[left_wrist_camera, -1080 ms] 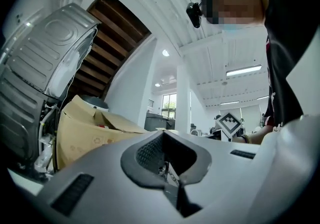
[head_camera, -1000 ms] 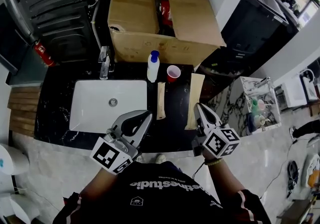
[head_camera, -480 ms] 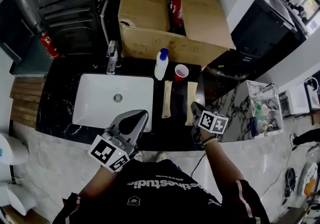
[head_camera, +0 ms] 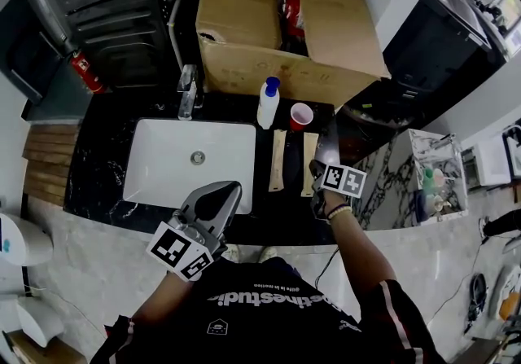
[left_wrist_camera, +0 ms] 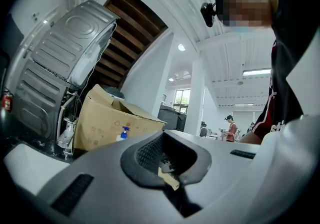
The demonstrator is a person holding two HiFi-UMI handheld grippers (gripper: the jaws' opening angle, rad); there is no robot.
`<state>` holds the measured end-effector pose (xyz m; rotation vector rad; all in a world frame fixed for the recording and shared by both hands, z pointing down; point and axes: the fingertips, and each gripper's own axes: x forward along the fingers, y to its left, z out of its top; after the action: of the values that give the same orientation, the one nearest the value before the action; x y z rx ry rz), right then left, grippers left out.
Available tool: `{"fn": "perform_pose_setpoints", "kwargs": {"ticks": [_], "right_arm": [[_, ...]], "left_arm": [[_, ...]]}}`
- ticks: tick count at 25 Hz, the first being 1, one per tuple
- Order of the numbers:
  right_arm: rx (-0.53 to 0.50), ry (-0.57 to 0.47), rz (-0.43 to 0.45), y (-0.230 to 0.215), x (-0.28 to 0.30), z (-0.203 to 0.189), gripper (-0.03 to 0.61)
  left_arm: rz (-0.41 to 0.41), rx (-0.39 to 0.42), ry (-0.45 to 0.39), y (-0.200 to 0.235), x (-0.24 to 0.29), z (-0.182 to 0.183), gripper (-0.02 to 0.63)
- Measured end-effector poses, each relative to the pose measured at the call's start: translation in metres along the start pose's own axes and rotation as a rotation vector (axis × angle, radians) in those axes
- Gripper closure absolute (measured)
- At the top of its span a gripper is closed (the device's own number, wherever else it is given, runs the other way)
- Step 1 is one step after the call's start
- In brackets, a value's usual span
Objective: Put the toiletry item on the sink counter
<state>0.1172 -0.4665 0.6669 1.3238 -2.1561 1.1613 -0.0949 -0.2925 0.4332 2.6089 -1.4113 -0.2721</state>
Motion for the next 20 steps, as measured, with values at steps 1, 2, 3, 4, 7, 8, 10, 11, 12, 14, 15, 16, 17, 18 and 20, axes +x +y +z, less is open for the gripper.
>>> {"fn": "perform_pose_setpoints", "kwargs": {"ticks": [1,2,3,4,7,8,10,11,12,14,15,16,17,18,20], "right_arm": [[0.002,0.007,-0.004,-0.001,0.003,0.0,0.538],[0.005,0.012,-0.008,-0.002,0.006,-0.001,0.537],[0.008,0.018,-0.009,-0.003,0.008,-0.002,0.537],[0.01,0.023,-0.01,-0.003,0.01,-0.002,0.537],[0.018,0.041,-0.014,-0.005,0.013,-0.004,0.536],[0.025,0.045,-0.013,-0.006,0.014,-0.004,0.535],[0.046,0.048,-0.005,-0.007,0.015,-0.004,0.534],[0.055,0.047,0.001,-0.007,0.015,-0.004,0.534],[0.06,0.045,0.006,-0.007,0.015,-0.003,0.534],[0.06,0.041,0.013,-0.005,0.015,-0.003,0.533],[0.06,0.038,0.014,-0.004,0.014,-0.003,0.527],[0.064,0.033,0.016,-0.004,0.014,-0.002,0.518],[0.069,0.028,0.018,-0.004,0.013,-0.001,0.504],[0.074,0.022,0.02,-0.004,0.012,0.001,0.487],[0.08,0.012,0.025,-0.004,0.01,0.003,0.466]], "left_arm": [[0.0,0.0,0.001,0.0,0.001,0.0,0.601],[0.0,0.0,0.003,-0.001,0.001,-0.001,0.601],[0.0,0.001,0.005,-0.001,0.001,-0.002,0.601],[0.002,0.002,0.007,-0.001,0.001,-0.003,0.601],[0.008,0.005,0.015,0.0,0.001,-0.006,0.601],[0.009,0.005,0.016,0.0,0.001,-0.007,0.6],[0.008,0.005,0.018,0.0,0.001,-0.007,0.601],[0.007,0.005,0.018,0.0,0.001,-0.007,0.601],[0.006,0.005,0.019,0.0,0.002,-0.007,0.601],[0.005,0.007,0.022,-0.001,0.002,-0.008,0.601],[0.004,0.008,0.022,-0.001,0.002,-0.008,0.601],[0.003,0.009,0.023,-0.002,0.002,-0.008,0.601],[0.002,0.009,0.023,-0.002,0.002,-0.009,0.601],[0.002,0.009,0.023,-0.003,0.003,-0.009,0.601],[0.002,0.01,0.022,-0.003,0.003,-0.008,0.601]]}}
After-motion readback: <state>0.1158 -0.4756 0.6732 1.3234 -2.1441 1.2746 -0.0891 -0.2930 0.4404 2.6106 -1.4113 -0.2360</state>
